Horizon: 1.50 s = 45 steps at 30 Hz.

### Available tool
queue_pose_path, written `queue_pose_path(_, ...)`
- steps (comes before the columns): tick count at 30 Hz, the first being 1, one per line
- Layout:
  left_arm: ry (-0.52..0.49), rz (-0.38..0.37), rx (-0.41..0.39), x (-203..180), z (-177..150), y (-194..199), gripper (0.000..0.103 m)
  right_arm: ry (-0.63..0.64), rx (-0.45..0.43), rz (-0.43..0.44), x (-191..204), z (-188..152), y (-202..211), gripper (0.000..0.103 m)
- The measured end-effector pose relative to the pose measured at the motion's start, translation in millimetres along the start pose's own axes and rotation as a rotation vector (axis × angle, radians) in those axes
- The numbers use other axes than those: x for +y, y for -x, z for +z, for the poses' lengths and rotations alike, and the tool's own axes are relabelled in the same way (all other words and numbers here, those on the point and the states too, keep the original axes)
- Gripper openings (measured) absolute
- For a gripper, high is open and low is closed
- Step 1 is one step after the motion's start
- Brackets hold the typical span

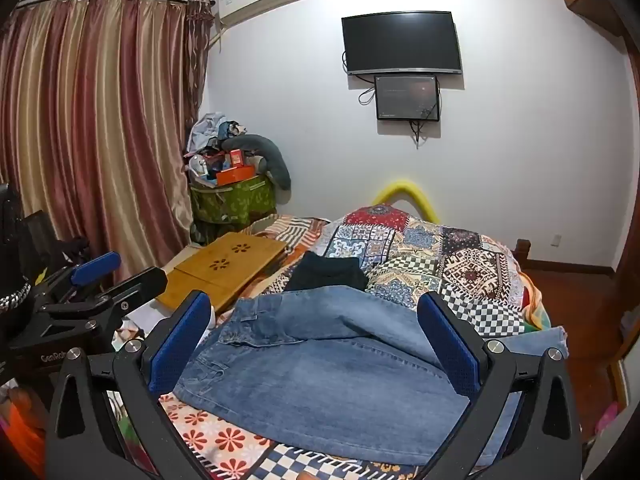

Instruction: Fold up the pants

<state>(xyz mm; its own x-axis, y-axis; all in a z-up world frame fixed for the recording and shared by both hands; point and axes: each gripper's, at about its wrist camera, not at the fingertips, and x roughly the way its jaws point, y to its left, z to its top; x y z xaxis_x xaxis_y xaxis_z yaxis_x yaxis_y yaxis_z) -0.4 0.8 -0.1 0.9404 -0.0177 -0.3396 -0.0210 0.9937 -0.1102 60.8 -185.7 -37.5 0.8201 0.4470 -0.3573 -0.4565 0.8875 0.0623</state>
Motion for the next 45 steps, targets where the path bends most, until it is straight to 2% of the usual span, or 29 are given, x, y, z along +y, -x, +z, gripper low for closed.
queue_pose_path(45, 0.003, -0.002, -0.043, -4.0, 4.7, 7.4, 0.103, 0.007, -0.022, -0.012, -13.3, 11.1, 10.4, 0.103)
